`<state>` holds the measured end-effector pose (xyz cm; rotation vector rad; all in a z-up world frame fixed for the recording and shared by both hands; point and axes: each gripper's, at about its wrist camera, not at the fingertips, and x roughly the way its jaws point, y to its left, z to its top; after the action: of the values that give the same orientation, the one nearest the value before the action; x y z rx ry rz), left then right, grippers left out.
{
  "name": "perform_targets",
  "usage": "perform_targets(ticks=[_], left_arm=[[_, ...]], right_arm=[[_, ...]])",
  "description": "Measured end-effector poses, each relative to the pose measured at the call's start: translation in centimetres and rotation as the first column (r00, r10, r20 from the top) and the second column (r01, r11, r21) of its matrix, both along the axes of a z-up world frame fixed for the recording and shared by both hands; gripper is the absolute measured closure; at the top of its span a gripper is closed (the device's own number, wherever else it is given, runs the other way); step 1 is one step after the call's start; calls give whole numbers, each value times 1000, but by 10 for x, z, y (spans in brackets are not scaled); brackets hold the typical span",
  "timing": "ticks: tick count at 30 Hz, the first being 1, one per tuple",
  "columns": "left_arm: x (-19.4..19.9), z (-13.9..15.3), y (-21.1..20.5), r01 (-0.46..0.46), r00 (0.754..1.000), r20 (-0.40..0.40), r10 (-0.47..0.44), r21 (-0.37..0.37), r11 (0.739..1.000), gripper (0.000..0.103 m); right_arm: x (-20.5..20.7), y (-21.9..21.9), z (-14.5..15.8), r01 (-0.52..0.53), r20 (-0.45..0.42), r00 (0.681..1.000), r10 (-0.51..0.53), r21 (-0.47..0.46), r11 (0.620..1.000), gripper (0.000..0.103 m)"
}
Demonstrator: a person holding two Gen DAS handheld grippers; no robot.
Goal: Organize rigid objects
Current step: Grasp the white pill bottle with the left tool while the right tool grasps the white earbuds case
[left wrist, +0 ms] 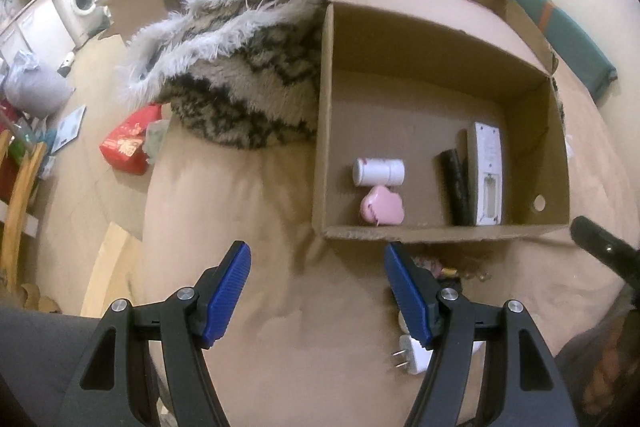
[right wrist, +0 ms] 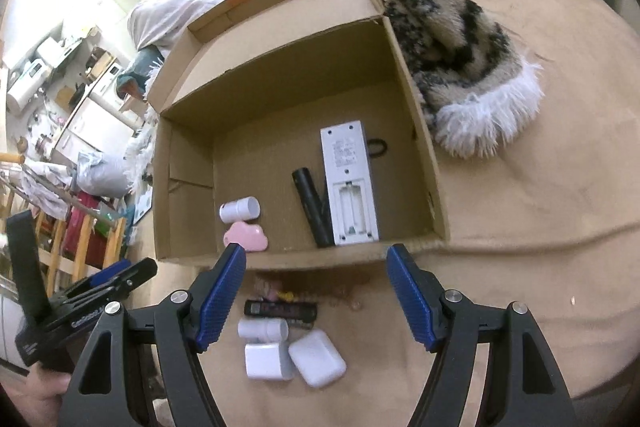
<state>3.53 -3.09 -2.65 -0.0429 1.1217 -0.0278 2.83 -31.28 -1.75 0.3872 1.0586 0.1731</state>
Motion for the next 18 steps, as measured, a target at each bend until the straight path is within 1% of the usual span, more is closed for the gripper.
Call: perform_targets(ticks=[3,6,11,13,15,16,18], left_arm=[[-3,-6,3,-10,1000,-14,10,-10,1000,37],[-3,-13,3,-16,999,-34,15,-13,1000,37],[-1,-35,-8,-5,993,-116,0,-48,999,37],[-1,-46,-21,2,983,-181,-16,-80,997,37],[0,-56,-38,22,967,-247,-56,-141,990,37],[1,-58,-46,31,963,-259,-70,-153,988,37],[2,-62,-60,42,958,-273,-83,-153,987,37]], right_arm=[[-5,1,-3,7,-11,1000,-7,14,1000,26],[-6,5,-8,4,-28,1000,-3,8,1000,26],[-2,15,-18,-13,-54,998,12,-17,1000,26],[0,15,-21,-5,-64,998,3,-22,1000,26],[1,14,-26,7,-80,997,-10,-28,1000,26],[2,13,-28,13,-92,996,-16,-26,1000,26],[4,9,-34,29,-118,992,-30,-14,999,26]])
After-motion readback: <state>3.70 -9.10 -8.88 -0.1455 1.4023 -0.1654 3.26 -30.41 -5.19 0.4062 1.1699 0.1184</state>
